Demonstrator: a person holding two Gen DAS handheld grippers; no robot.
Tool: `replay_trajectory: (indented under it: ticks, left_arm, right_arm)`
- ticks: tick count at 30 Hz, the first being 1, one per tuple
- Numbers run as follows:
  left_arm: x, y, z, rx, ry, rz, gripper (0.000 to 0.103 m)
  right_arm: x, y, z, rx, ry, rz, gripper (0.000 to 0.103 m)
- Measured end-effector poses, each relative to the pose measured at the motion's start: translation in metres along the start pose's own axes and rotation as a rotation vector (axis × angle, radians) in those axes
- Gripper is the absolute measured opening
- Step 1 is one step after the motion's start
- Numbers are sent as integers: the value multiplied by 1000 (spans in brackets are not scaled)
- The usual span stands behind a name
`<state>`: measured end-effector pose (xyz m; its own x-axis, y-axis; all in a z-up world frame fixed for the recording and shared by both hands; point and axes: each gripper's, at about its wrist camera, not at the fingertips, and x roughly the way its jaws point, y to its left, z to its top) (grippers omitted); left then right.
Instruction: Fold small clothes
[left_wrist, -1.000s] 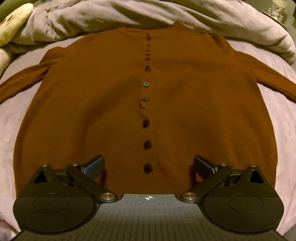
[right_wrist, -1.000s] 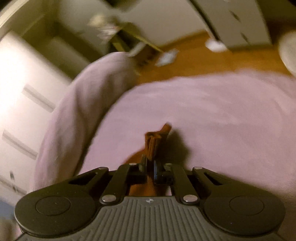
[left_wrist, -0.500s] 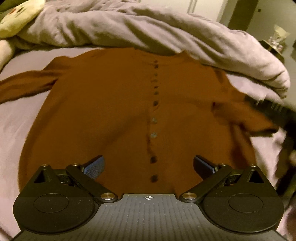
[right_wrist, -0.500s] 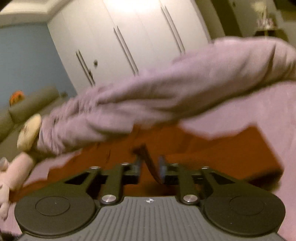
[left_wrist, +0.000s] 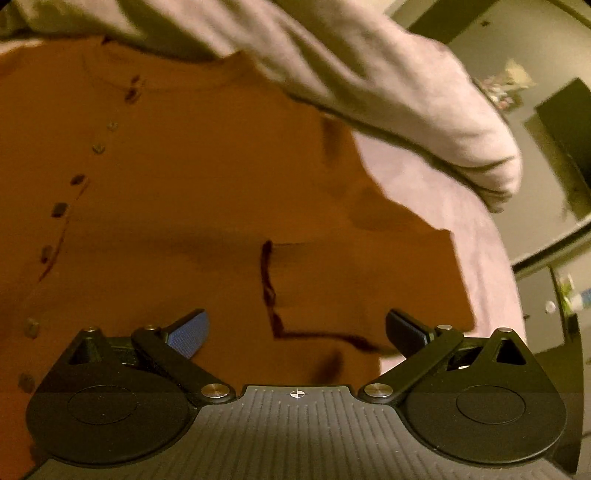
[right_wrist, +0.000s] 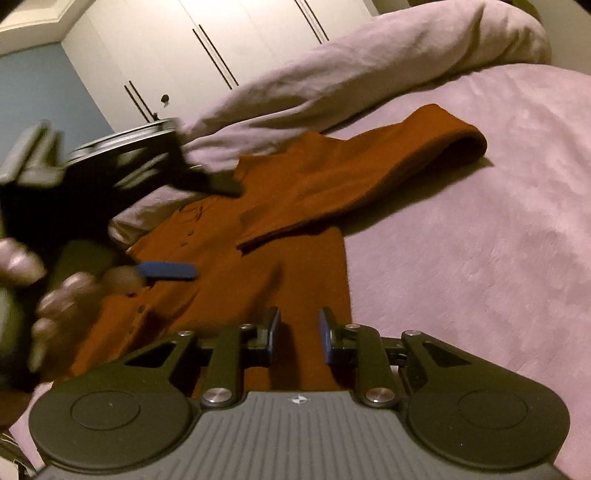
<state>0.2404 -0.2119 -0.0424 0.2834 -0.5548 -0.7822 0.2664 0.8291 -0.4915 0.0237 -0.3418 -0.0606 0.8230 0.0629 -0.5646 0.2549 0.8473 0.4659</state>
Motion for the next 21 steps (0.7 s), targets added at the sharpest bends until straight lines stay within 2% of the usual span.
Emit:
replay_trajectory:
  ticks: [4,6,7,9,11,13,17,21]
  left_arm:
    - [10,-2,4,-14,-14,-21,101]
    - [12,-6,4,7,-8,-24,89]
    - [13,-8,4,15,-2,-23,77]
    - [13,-6,6,12,8,-38,73]
    - [13,-2,6,6,10,-44,58]
    - [14,0,7,5,15,-43,53]
    - [13,1,7,25,22,-9,35]
    - [12,1,8,36,28,12,33]
  right_arm:
    - [-2,-5,-5,-15,-17,19,21]
    - [-2,-4,-10,-48,-33,16,21]
    - [-2,-2,-12,-66,-41,12,21]
    - [-2,1,-12,-82,-46,6,21]
    - [-2,1,-10,-72,-45,7,21]
    - [0,0,-7,-67,-46,9,21]
    - [0,3,-9,-97,-52,-7,21]
    - [-2,11,-13,-138,-59,-35,21]
